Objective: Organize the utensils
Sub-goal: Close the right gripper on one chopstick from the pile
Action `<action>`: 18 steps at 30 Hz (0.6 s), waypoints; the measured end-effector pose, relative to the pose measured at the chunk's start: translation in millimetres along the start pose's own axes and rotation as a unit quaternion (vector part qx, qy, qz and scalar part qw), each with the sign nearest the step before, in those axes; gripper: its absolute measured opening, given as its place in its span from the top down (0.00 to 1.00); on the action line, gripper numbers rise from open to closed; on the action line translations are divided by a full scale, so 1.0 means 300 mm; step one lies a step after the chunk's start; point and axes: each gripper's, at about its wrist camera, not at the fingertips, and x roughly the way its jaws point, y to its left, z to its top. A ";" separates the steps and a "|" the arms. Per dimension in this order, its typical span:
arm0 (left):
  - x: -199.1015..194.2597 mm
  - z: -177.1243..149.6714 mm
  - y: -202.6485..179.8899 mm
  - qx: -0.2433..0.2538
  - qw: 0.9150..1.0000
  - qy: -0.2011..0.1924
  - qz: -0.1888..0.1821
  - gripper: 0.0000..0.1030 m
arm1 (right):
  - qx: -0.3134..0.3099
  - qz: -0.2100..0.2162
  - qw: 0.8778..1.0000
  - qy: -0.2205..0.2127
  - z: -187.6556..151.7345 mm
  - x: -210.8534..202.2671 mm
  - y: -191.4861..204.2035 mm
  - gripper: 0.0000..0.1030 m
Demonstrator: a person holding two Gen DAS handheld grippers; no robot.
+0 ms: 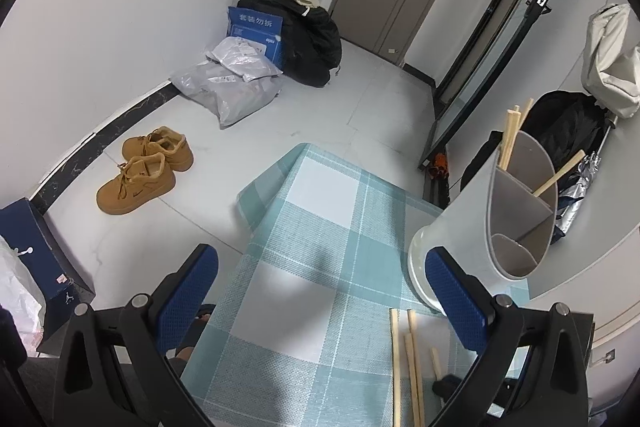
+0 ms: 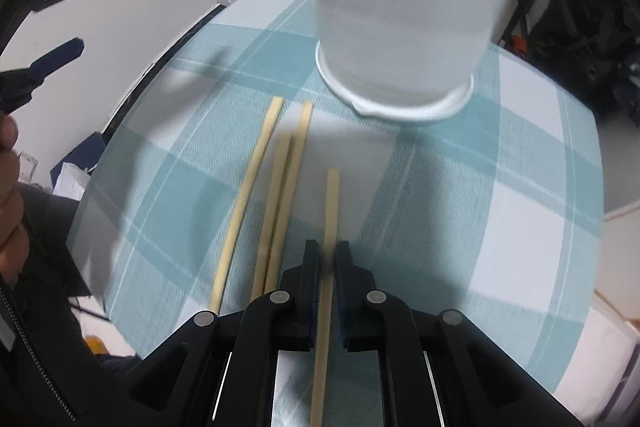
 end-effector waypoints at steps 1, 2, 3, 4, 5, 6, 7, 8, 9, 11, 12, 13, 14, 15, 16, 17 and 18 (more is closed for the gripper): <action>0.005 0.000 0.002 -0.003 1.000 0.003 0.000 0.01 | -0.002 0.000 1.000 -0.003 0.016 0.006 0.001 0.92; 0.010 0.000 0.002 -0.005 1.000 0.005 0.001 0.01 | -0.004 0.000 1.000 -0.005 0.026 0.010 0.004 0.92; 0.015 -0.001 0.001 -0.004 1.000 0.008 0.004 0.01 | -0.005 -0.002 1.000 -0.007 0.038 0.019 0.007 0.92; 0.020 -0.002 -0.001 -0.002 1.000 0.010 0.007 0.01 | -0.006 -0.003 1.000 -0.009 0.051 0.024 0.008 0.92; 0.024 -0.003 -0.003 0.001 1.000 0.011 0.009 0.01 | -0.005 -0.002 1.000 -0.011 0.065 0.028 0.007 0.92; 0.027 -0.005 -0.005 0.004 1.000 0.012 0.012 0.01 | -0.001 0.000 1.000 -0.013 0.076 0.032 0.005 0.92; 0.031 -0.008 -0.007 0.008 1.000 0.012 0.016 0.01 | 0.002 0.003 1.000 -0.015 0.087 0.036 0.002 0.92; 0.036 -0.011 -0.009 0.012 1.000 0.015 0.021 0.01 | 0.004 0.005 1.000 -0.017 0.092 0.037 -0.002 0.94; 0.043 -0.013 -0.008 0.014 0.999 0.019 0.023 0.01 | 0.006 0.007 1.000 -0.019 0.099 0.039 -0.004 0.94; 0.054 -0.018 -0.011 0.018 0.999 0.028 0.024 0.01 | 0.011 0.026 0.999 -0.021 0.109 0.042 -0.012 0.94; 0.063 -0.021 -0.015 0.022 0.999 0.036 0.023 0.01 | 0.015 0.034 0.999 -0.024 0.107 0.041 -0.021 0.94; 0.075 -0.027 -0.021 0.027 0.998 0.045 0.021 0.01 | 0.020 0.039 0.999 -0.027 0.103 0.036 -0.030 0.94; 0.081 -0.031 -0.026 0.032 0.998 0.052 0.022 0.01 | 0.025 0.045 0.998 -0.032 0.100 0.031 -0.040 0.94; 0.097 -0.042 -0.039 0.043 0.997 0.062 0.026 0.01 | 0.031 0.049 0.998 -0.037 0.099 0.024 -0.051 0.94; 0.105 -0.048 -0.049 0.053 0.996 0.069 0.031 0.01 | 0.046 0.058 0.996 -0.048 0.098 0.007 -0.072 0.94; 0.118 -0.058 -0.062 0.063 0.994 0.079 0.033 0.01 | 0.059 0.066 0.995 -0.056 0.095 -0.010 -0.089 0.94; 0.130 -0.068 -0.074 0.071 0.993 0.089 0.032 0.01 | 0.080 0.078 0.991 -0.068 0.092 -0.032 -0.117 0.94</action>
